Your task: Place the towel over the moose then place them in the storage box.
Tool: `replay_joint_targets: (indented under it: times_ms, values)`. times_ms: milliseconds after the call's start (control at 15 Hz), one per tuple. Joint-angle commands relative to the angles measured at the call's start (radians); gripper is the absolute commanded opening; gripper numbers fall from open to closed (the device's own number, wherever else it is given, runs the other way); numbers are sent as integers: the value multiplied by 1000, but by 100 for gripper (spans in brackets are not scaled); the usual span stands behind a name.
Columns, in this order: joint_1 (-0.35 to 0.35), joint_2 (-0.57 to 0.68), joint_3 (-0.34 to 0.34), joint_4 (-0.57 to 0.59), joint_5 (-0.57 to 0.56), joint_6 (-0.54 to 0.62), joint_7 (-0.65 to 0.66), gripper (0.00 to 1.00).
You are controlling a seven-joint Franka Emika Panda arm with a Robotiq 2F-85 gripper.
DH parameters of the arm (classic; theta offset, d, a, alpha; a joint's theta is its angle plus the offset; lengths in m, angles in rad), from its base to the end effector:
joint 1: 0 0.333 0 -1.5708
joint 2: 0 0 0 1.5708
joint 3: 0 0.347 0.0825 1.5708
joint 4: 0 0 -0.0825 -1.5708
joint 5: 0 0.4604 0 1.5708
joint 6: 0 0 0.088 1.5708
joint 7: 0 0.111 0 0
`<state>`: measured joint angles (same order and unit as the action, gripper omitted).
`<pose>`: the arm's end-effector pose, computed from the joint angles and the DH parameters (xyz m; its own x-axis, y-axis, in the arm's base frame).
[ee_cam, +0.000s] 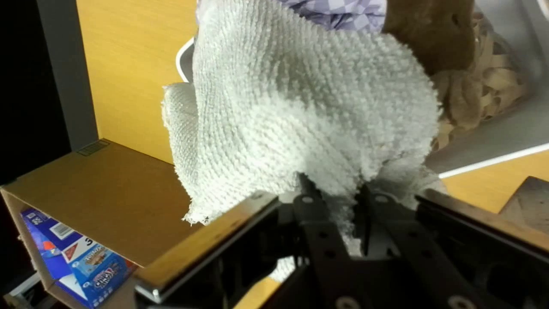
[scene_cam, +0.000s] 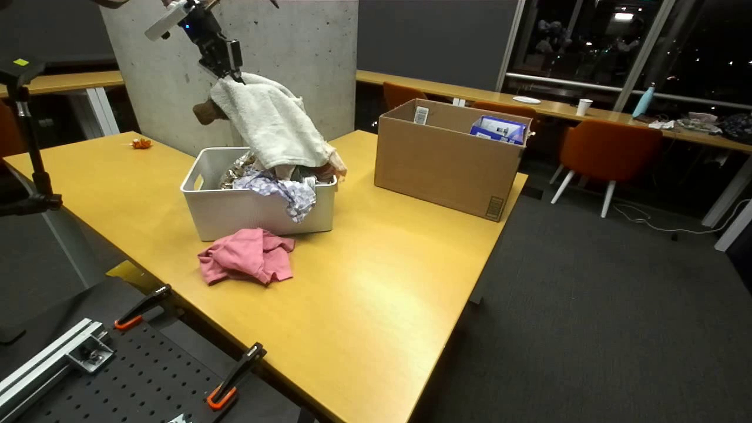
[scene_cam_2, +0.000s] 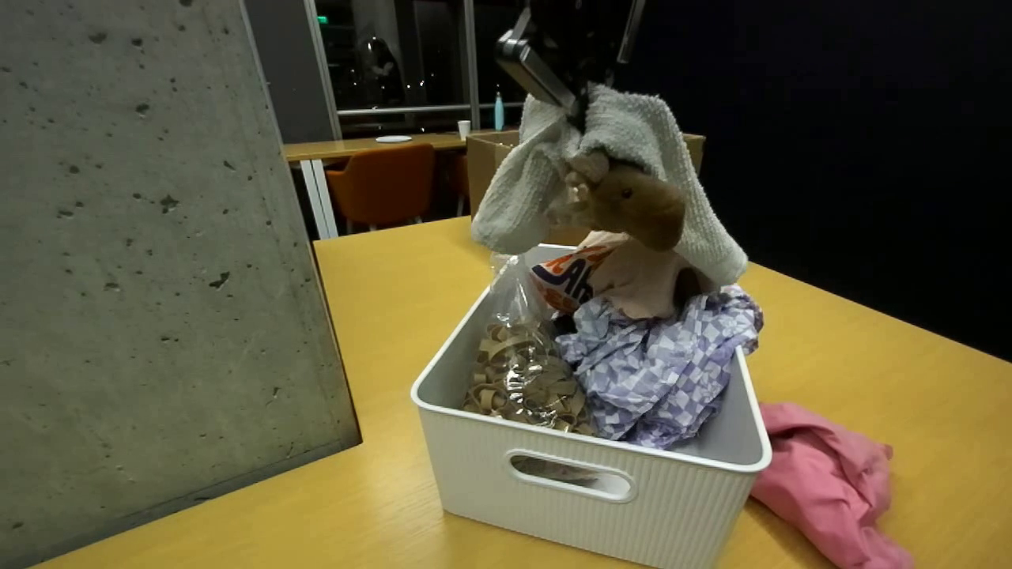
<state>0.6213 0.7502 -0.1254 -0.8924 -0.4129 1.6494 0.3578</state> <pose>0.7490 0.4048 0.4845 0.9566 0.2377 0.1684 0.1410 -0.8837 0.4463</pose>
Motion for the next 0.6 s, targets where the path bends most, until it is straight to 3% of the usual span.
replay_joint_targets:
  times_ms: [0, 200, 533]
  values:
    - [9, 33, 25, 67, 25, -7, -48, 5]
    - [8, 45, 79, 72, 56, 27, -157, 5]
    - [-20, -82, 168, -129, 151, 158, -305, 5]
